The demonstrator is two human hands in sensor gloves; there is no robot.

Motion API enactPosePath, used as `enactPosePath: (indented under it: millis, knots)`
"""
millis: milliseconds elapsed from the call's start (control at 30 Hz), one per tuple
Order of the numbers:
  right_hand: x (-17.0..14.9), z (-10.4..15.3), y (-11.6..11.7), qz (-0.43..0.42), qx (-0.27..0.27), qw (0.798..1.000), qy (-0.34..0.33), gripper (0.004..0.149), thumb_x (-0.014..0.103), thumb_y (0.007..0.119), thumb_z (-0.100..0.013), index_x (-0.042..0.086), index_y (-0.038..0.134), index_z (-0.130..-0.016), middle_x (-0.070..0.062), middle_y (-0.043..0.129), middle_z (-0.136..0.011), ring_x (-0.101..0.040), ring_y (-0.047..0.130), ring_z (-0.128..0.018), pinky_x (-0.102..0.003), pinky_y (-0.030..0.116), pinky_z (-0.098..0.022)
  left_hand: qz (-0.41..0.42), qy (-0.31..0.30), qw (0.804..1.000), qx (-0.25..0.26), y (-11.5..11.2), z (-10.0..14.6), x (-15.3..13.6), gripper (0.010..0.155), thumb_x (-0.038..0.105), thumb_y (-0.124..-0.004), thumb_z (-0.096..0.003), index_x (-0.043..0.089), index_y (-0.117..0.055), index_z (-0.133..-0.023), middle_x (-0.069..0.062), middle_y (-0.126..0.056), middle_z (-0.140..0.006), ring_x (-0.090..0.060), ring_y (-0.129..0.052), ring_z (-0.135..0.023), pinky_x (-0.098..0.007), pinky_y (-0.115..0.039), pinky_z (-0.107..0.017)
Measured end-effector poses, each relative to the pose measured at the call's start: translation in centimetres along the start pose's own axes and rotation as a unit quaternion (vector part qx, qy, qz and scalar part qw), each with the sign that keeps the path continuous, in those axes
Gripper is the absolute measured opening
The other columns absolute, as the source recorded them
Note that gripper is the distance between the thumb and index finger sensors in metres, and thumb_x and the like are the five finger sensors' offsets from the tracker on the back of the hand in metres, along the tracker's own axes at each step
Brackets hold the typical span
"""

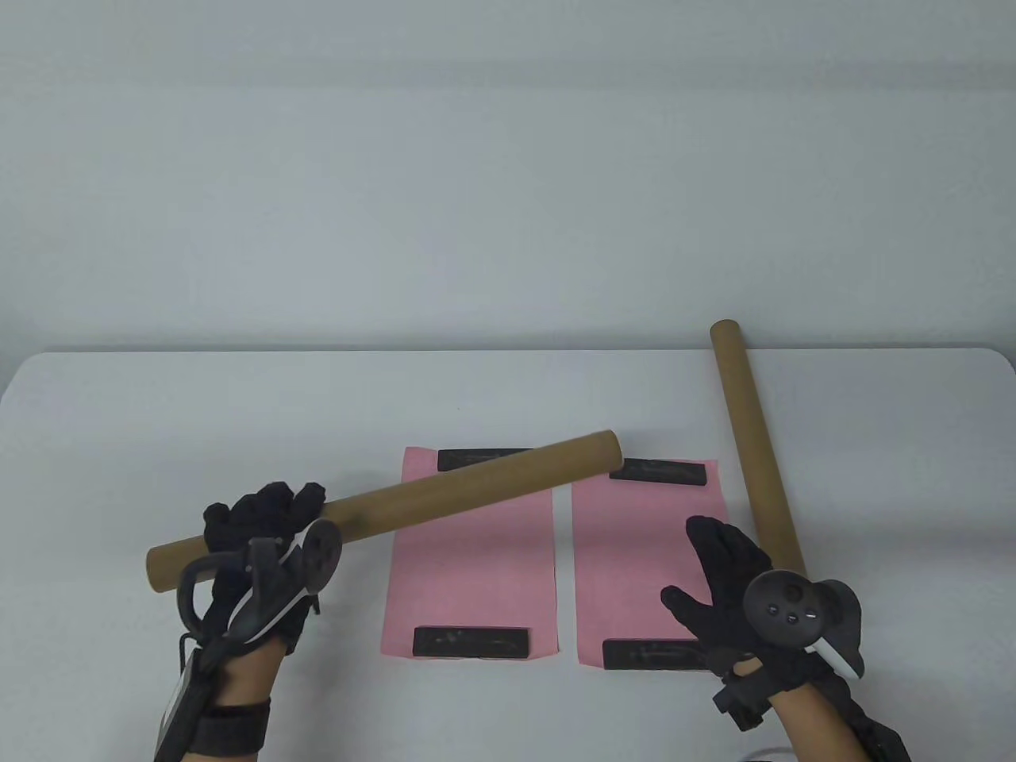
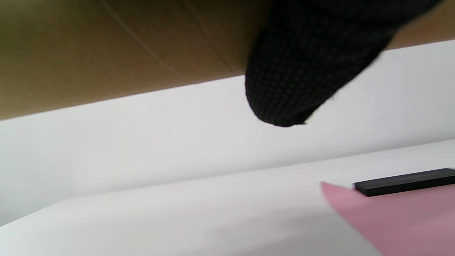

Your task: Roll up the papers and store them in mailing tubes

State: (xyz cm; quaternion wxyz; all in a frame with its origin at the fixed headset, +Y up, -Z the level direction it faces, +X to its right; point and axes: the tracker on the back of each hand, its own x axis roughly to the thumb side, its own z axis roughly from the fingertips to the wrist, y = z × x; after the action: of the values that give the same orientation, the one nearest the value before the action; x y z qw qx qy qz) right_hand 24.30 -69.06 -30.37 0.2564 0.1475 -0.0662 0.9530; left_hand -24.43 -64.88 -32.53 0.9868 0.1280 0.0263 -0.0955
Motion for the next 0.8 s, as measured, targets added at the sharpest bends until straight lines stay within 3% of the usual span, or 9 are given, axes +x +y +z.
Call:
enactPosePath:
  millis: [200, 400, 600, 700, 800]
  knots:
    - [0.3, -0.2, -0.3, -0.079, 0.017, 0.996, -0.031, 0.095, 0.062, 0.078, -0.047, 0.005, 0.042, -0.114, -0.023, 0.049, -0.116, -0.057, 0.055, -0.107, -0.078, 0.048, -0.067, 0.038, -0.060, 0.997, 0.033, 0.2, 1.4, 0.7, 0.075, 0.039, -0.103, -0.0310, 0.052, -0.060, -0.091, 0.008, -0.074, -0.098, -0.025, -0.084, -0.098, -0.066, -0.063, -0.072]
    - [1.1, 0.2, -0.6, -0.157, 0.006, 0.985, -0.067, 0.075, 0.056, 0.081, -0.049, 0.012, 0.059, -0.105, -0.013, 0.070, -0.105, -0.045, 0.074, -0.101, -0.075, 0.058, -0.069, 0.061, -0.071, 0.995, 0.015, -0.9, 1.4, 0.2, 0.073, 0.039, -0.102, -0.0315, 0.052, -0.060, -0.090, 0.010, -0.074, -0.098, -0.030, -0.081, -0.102, -0.069, -0.060, -0.072]
    - [2.5, 0.4, -0.3, -0.258, 0.058, 0.955, -0.133, 0.074, 0.057, 0.082, -0.050, 0.013, 0.061, -0.106, -0.013, 0.071, -0.106, -0.046, 0.073, -0.103, -0.076, 0.057, -0.071, 0.064, -0.035, 0.997, -0.019, -2.4, 0.6, -0.8, 0.072, 0.037, -0.102, -0.0312, 0.052, -0.062, -0.089, 0.012, -0.074, -0.099, -0.029, -0.080, -0.104, -0.069, -0.060, -0.072]
    - [3.0, 0.4, 0.1, -0.301, 0.088, 0.937, -0.153, 0.065, 0.055, 0.068, -0.055, 0.013, 0.066, -0.104, -0.013, 0.075, -0.104, -0.045, 0.078, -0.100, -0.074, 0.061, -0.070, 0.075, -0.020, 0.996, -0.039, -2.9, 0.5, -1.2, 0.072, 0.035, -0.103, -0.0307, 0.051, -0.063, -0.088, 0.012, -0.075, -0.099, -0.028, -0.079, -0.106, -0.069, -0.060, -0.072]
    - [3.0, 0.3, 0.6, -0.362, 0.099, 0.916, -0.144, 0.059, 0.048, 0.065, -0.057, 0.012, 0.067, -0.104, -0.014, 0.076, -0.103, -0.045, 0.078, -0.099, -0.074, 0.061, -0.069, 0.088, -0.013, 0.995, -0.050, -3.0, 0.5, -1.4, 0.071, 0.035, -0.103, -0.0305, 0.051, -0.064, -0.088, 0.012, -0.075, -0.099, -0.028, -0.078, -0.107, -0.070, -0.059, -0.072]
